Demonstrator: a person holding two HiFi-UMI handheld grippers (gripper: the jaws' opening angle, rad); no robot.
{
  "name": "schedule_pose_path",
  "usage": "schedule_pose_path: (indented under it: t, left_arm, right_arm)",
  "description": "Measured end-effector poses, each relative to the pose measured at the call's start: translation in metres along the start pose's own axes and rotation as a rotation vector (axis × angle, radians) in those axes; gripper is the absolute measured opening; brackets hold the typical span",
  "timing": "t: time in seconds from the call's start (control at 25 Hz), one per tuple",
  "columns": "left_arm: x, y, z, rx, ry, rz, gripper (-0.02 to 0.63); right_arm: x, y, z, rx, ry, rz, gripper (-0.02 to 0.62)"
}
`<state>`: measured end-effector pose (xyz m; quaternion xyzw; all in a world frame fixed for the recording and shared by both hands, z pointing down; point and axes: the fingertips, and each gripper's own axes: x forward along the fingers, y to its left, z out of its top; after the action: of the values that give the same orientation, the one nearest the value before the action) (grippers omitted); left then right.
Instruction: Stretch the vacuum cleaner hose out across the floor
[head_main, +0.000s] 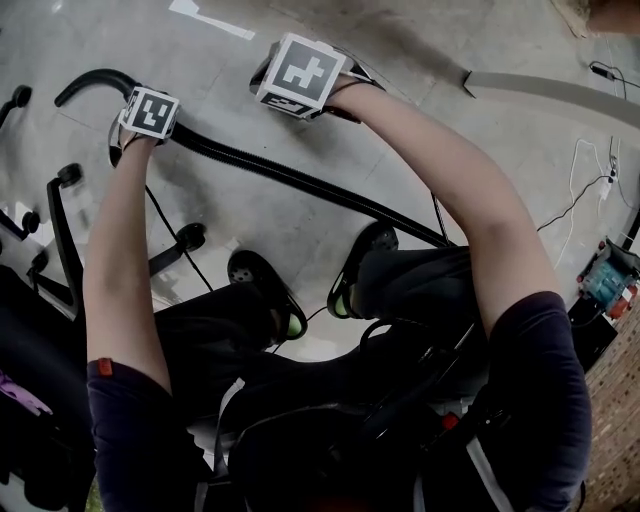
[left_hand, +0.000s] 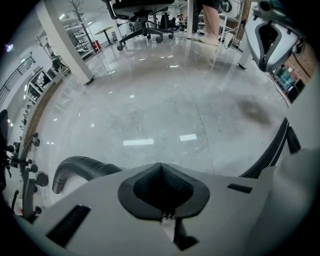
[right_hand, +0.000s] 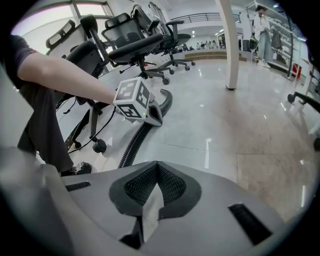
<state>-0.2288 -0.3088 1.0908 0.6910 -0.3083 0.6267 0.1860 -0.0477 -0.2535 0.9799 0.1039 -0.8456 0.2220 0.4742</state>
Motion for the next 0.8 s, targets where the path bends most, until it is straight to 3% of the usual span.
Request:
schedule_pose_path:
  t: [0.16, 0.36, 0.44, 0.52, 0.68, 0.8]
  left_arm:
    - [-0.001, -0.003, 0.003, -0.01, -0.019, -0.002, 0.006]
    - [-0.011, -0.004, 0.018, -0.02, -0.106, 0.026, 0.006]
    - [-0.02, -0.004, 0.024, -0.056, -0.161, 0.029, 0.028]
    - [-0.029, -0.01, 0.035, -0.098, -0.229, 0.005, 0.113]
    - [-0.068, -0.022, 0.072, -0.204, -0.398, -0.027, 0.129]
    - [-0.099, -0.049, 0.082, -0.221, -0.451, -0.068, 0.129]
  right_arm:
    - [0.001, 0.004, 0.004, 0.018, -0.01, 0.014, 0.005]
    - [-0.005, -0.013, 0.01, 0.059, -0.038, 0.005, 0.005]
    - [-0.01, -0.021, 0.016, 0.07, -0.049, -0.013, 0.005]
    - [-0.019, -0.026, 0.02, 0.085, -0.064, -0.026, 0.005]
    - [-0.052, -0.027, 0.018, 0.1, -0.073, -0.056, 0.005]
    - [-0.081, -0.024, 0.011, 0.122, -0.064, -0.096, 0.005]
